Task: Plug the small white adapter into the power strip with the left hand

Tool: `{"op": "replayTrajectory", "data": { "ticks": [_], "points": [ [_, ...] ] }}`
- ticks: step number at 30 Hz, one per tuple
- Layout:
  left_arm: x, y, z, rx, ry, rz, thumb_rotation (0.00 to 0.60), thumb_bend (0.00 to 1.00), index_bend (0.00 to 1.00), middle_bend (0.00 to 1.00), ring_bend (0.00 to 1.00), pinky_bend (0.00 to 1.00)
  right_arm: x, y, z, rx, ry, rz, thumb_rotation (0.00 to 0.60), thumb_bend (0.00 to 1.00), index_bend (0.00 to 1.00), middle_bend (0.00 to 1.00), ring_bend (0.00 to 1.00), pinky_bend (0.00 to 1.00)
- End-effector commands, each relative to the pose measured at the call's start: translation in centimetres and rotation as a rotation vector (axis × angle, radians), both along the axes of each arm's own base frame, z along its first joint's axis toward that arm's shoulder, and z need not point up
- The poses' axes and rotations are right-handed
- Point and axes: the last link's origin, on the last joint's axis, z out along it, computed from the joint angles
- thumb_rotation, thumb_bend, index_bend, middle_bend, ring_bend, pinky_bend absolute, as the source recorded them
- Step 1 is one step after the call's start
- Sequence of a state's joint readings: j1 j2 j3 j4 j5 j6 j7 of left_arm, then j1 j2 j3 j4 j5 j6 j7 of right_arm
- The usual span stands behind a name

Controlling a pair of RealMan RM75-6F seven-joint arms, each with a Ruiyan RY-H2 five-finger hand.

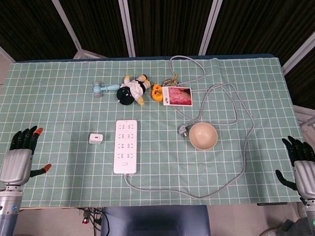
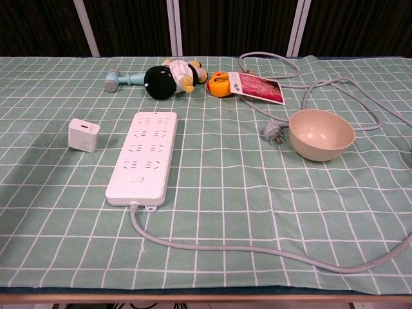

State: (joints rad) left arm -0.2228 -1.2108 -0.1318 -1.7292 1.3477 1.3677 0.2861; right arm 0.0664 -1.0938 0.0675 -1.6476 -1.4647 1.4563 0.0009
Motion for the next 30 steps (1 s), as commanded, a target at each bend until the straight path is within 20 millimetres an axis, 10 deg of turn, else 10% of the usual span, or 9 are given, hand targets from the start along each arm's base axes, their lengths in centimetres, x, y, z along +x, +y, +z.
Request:
{"op": "replayTrajectory", "data": {
  "ticks": [1,11,30],
  "points": [
    [2.4,2.0,-0.3,-0.036,0.006,-0.009,0.600,0.10,0.11,0.06,0.00,0.00,0.0,0.0,0.0,0.002,-0.003,0.001,0.600,0.39,0.00,0.00,0.00,0.00],
    [7.5,5.9,-3.7,-0.186,0.052,0.051,0.600,0.15,0.27,0.23,0.00,0.00,0.0,0.0,0.0,0.010,-0.023,-0.005,0.600,0.39,0.00,0.00,0.00,0.00],
    [10.5,9.0,-9.2,-0.245,0.114,0.115,0.600,0.24,0.32,0.29,0.00,0.00,-0.1,-0.1,0.1,0.022,-0.062,-0.027,0.600,0.39,0.00,0.00,0.00,0.00]
  ]
}}
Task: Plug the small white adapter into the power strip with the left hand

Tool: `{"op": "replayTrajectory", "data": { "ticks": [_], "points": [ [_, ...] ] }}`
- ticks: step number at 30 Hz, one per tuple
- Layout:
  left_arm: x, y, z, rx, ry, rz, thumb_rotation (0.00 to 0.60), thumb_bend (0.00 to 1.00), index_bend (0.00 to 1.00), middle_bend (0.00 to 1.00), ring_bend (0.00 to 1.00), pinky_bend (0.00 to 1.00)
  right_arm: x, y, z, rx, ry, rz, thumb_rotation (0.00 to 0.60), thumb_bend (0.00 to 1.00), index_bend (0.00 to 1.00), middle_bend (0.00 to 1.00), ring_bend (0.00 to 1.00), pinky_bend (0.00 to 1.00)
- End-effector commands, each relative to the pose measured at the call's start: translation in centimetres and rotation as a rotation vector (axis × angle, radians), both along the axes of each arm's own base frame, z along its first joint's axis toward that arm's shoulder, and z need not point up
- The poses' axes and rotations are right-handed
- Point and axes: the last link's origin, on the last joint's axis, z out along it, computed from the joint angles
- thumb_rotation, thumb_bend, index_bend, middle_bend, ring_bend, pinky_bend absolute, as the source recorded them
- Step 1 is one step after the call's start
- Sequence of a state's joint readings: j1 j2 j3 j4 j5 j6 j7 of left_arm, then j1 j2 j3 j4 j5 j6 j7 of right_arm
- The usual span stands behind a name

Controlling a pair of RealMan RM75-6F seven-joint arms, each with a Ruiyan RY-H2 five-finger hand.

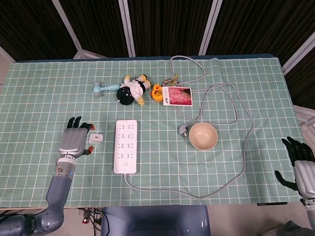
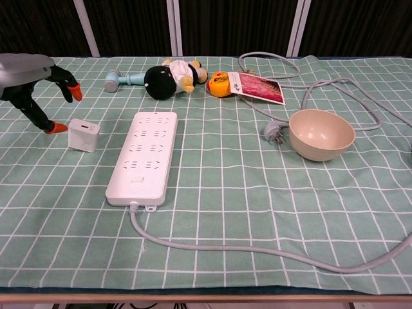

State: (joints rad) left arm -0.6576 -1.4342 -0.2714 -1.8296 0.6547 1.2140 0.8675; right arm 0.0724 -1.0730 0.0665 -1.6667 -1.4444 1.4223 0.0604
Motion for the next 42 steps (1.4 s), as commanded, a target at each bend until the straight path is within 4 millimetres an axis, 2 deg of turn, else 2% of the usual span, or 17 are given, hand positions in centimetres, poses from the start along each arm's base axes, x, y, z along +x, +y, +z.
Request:
{"op": "replayTrajectory", "data": {
  "ticks": [1,20,35,37,42],
  "points": [
    [0.2,0.4,-0.8,-0.008,0.013,0.008,0.600,0.24,0.32,0.30,0.00,0.00,0.0,0.0,0.0,0.000,-0.002,-0.002,0.600,0.39,0.00,0.00,0.00,0.00],
    [0.2,1.7,-3.8,-0.047,0.045,0.045,0.600,0.27,0.35,0.34,0.01,0.00,0.0,-0.1,0.1,0.003,-0.021,-0.013,0.600,0.39,0.00,0.00,0.00,0.00],
    [-0.4,1.9,-4.4,-0.043,0.055,0.059,0.600,0.29,0.41,0.41,0.02,0.00,-0.1,-0.1,0.0,0.002,-0.020,-0.016,0.600,0.39,0.00,0.00,0.00,0.00],
    [-0.5,1.9,-4.4,-0.043,0.056,0.061,0.600,0.30,0.43,0.43,0.03,0.00,-0.1,-0.1,0.0,0.001,-0.020,-0.016,0.600,0.39,0.00,0.00,0.00,0.00],
    [-0.6,1.9,-4.5,-0.031,0.047,0.060,0.600,0.47,0.57,0.57,0.10,0.01,0.0,-0.1,0.1,-0.001,-0.020,-0.015,0.600,0.39,0.00,0.00,0.00,0.00]
  ]
}}
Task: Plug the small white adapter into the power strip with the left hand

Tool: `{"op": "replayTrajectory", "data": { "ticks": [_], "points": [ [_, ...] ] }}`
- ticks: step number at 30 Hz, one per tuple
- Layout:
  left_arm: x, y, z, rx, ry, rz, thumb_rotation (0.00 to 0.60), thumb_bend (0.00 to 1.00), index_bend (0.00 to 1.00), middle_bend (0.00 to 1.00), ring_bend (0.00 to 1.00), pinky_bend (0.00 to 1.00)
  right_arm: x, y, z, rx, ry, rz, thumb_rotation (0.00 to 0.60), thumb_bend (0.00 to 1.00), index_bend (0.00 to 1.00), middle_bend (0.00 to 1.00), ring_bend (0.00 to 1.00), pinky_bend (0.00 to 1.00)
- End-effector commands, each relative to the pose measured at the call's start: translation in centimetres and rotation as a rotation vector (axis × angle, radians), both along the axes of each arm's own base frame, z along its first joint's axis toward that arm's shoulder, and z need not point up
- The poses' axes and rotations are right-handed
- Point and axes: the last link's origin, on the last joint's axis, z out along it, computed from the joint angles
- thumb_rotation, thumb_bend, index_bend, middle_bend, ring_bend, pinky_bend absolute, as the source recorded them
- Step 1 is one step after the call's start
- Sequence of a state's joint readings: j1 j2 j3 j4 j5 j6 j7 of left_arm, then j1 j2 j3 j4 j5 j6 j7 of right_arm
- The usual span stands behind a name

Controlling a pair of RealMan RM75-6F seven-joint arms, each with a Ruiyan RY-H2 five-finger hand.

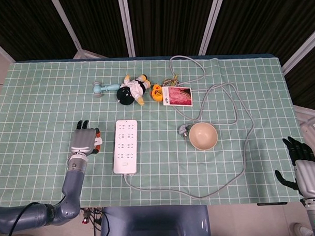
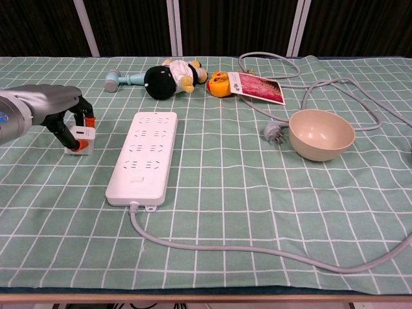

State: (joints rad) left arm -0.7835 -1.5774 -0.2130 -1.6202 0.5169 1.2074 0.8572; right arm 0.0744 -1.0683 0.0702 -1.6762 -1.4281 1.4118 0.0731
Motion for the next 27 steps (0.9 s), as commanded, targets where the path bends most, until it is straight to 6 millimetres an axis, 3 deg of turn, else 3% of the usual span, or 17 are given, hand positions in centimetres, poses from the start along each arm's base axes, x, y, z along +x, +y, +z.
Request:
{"op": "replayTrajectory", "data": {
  "ticks": [1,11,19,27],
  "points": [
    [0.1,0.0,-0.1,0.011,-0.012,-0.007,0.600,0.49,0.58,0.58,0.11,0.02,0.0,0.0,0.0,-0.001,0.000,0.000,0.600,0.39,0.00,0.00,0.00,0.00],
    [1.5,0.0,0.7,0.047,-0.073,-0.076,0.600,0.55,0.61,0.61,0.13,0.02,0.0,0.0,0.0,-0.004,-0.001,0.001,0.600,0.39,0.00,0.00,0.00,0.00],
    [4.0,0.7,1.7,0.014,-0.232,-0.122,0.600,0.55,0.61,0.61,0.13,0.04,0.0,0.0,0.1,-0.006,-0.004,-0.003,0.600,0.39,0.00,0.00,0.00,0.00],
    [6.9,2.1,2.5,-0.044,-0.283,-0.192,0.600,0.56,0.63,0.63,0.14,0.04,-0.1,-0.1,0.1,-0.005,-0.010,-0.013,0.600,0.39,0.00,0.00,0.00,0.00]
  ]
}}
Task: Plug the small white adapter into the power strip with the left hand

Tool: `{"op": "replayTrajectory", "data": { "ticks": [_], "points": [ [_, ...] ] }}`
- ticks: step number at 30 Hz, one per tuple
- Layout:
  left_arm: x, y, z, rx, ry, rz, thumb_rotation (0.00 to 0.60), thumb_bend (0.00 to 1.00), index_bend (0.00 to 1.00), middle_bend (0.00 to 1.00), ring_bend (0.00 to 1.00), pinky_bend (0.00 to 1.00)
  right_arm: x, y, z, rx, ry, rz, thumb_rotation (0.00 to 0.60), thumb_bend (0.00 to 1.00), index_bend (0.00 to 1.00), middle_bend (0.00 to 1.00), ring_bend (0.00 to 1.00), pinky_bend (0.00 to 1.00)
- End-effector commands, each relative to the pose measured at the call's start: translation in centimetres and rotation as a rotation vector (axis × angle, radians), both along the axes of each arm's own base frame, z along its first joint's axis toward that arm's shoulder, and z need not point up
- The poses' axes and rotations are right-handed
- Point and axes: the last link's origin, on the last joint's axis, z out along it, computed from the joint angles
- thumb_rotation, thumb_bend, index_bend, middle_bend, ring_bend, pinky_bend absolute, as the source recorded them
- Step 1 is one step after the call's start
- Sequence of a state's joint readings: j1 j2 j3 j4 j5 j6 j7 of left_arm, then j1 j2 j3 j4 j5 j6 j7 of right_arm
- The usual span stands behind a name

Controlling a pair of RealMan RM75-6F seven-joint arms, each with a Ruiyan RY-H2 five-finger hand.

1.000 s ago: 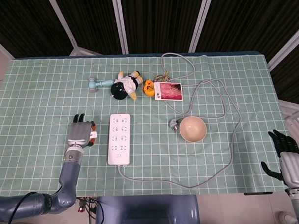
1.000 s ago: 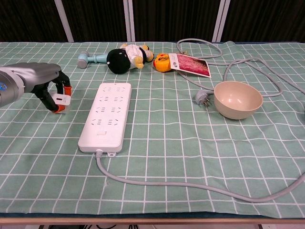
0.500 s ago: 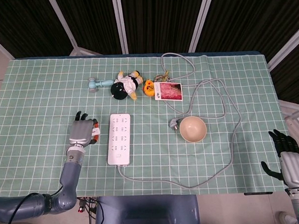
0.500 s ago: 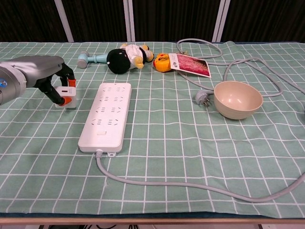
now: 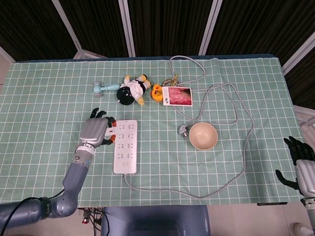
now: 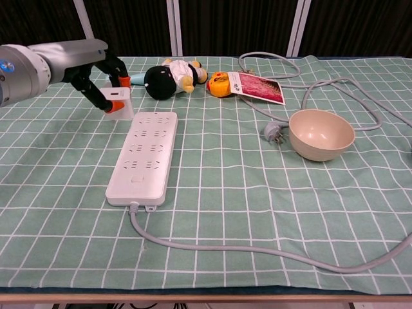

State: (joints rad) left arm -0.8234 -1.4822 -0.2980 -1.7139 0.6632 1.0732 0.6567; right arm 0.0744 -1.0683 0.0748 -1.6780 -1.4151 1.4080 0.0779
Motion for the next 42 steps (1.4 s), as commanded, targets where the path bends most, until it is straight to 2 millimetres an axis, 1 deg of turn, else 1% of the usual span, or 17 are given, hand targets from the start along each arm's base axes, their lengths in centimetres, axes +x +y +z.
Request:
{"op": "replayTrajectory", "data": {
  "ticks": [1,3,6,12,18,30,42],
  "points": [
    [1.5,0.6,0.1,-0.032,-0.053,-0.016,0.600,0.56,0.64,0.63,0.14,0.04,0.0,0.0,0.0,0.000,-0.001,-0.003,0.600,0.39,0.00,0.00,0.00,0.00],
    [2.3,0.8,-0.1,-0.055,-0.079,-0.014,0.600,0.57,0.64,0.63,0.14,0.04,-0.1,-0.1,0.0,0.002,-0.004,-0.007,0.600,0.39,0.00,0.00,0.00,0.00],
    [3.2,1.2,-0.7,-0.081,-0.057,-0.034,0.600,0.57,0.64,0.63,0.14,0.04,-0.1,-0.1,0.0,0.004,-0.009,-0.016,0.600,0.39,0.00,0.00,0.00,0.00],
    [4.0,1.5,-1.9,-0.130,-0.019,-0.046,0.600,0.58,0.65,0.64,0.14,0.04,-0.2,-0.1,0.0,0.008,-0.018,-0.025,0.600,0.39,0.00,0.00,0.00,0.00],
    [3.6,1.8,-2.4,-0.160,0.015,-0.029,0.600,0.58,0.65,0.64,0.14,0.04,-0.2,-0.2,0.0,0.011,-0.023,-0.031,0.600,0.39,0.00,0.00,0.00,0.00],
    [2.8,2.4,-2.1,-0.160,0.041,-0.019,0.600,0.58,0.65,0.64,0.15,0.05,-0.2,-0.2,0.0,0.011,-0.021,-0.034,0.600,0.39,0.00,0.00,0.00,0.00],
    [2.4,2.4,-2.5,-0.167,0.041,-0.016,0.600,0.58,0.65,0.64,0.15,0.05,-0.2,-0.2,0.0,0.011,-0.022,-0.035,0.600,0.39,0.00,0.00,0.00,0.00]
  ]
}}
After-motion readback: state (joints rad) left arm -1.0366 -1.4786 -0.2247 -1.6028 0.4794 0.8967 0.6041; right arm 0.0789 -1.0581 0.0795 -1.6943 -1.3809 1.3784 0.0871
